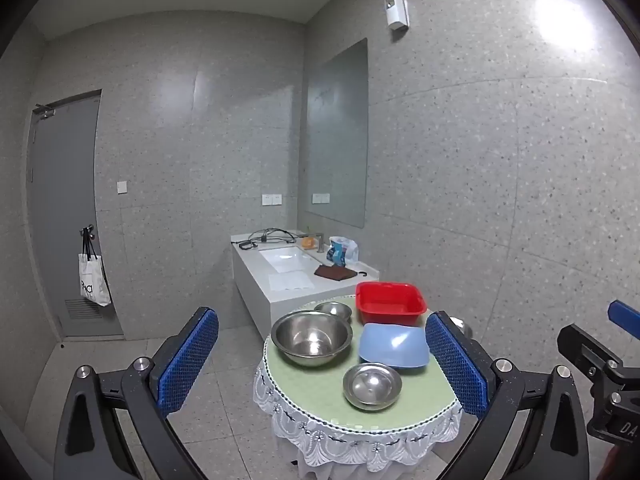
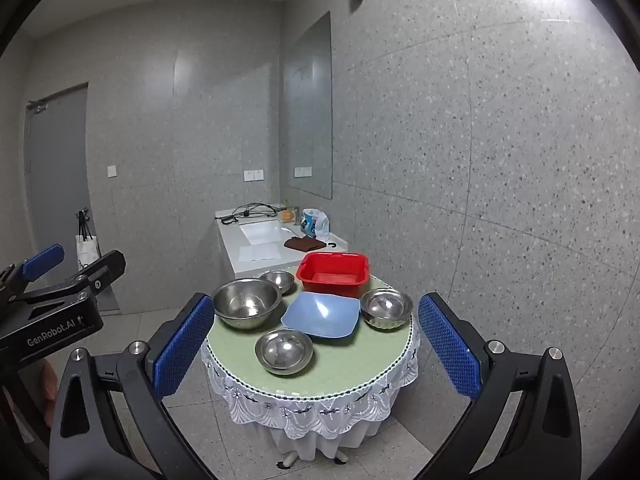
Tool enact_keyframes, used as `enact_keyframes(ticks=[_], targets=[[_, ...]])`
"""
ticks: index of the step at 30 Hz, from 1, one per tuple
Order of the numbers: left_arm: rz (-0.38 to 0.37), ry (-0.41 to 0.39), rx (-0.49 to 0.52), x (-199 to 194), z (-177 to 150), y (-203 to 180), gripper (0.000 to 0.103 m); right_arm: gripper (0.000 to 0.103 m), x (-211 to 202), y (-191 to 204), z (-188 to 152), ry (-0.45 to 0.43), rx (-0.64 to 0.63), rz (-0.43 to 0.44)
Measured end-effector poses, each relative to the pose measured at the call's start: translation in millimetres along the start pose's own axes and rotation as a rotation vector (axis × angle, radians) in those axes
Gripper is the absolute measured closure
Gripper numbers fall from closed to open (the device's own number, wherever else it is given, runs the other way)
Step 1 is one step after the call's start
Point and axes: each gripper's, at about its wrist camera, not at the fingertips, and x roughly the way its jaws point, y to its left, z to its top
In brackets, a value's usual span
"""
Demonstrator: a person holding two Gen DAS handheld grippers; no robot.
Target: Organize plates and bowls
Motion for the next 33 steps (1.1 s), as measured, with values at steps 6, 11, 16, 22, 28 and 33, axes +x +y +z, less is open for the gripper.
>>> enact_keyframes(ticks=[6,11,16,22,28,33], targets=[[0.01,0.008,0.019,0.9,2.2,-4.5,0.001,0.0,1.7,0.4,-0.7,0.019,-0.004,-0.001],[0.01,0.006,0.013,2.6,2.5,-2.6,0.001,0.0,2.6,0.8,-1.3,0.019,-0.006,-0.002],[0.011,-0.001,0.018,1.7,-0.2,-3.9,0.001,0.0,3.6,1.0,-2.0,0.018,-0.006,0.002],[0.012,-0.002,0.014,0.1,0.2,-3.2,0.001,0.0,8.5,-0.4,-2.2,0.014,-0.008,0.005],[0.012,-0.003,0.014,-0.2,0.0,-3.8,0.001,0.0,6.7,0.3,-3.0,0.003,-0.008,0.013],[0.009,0.0,0.017,1.8,-1.4,-3.6,0.001,0.0,7.3,-0.4,-2.7,0.005,-0.005,0.016]])
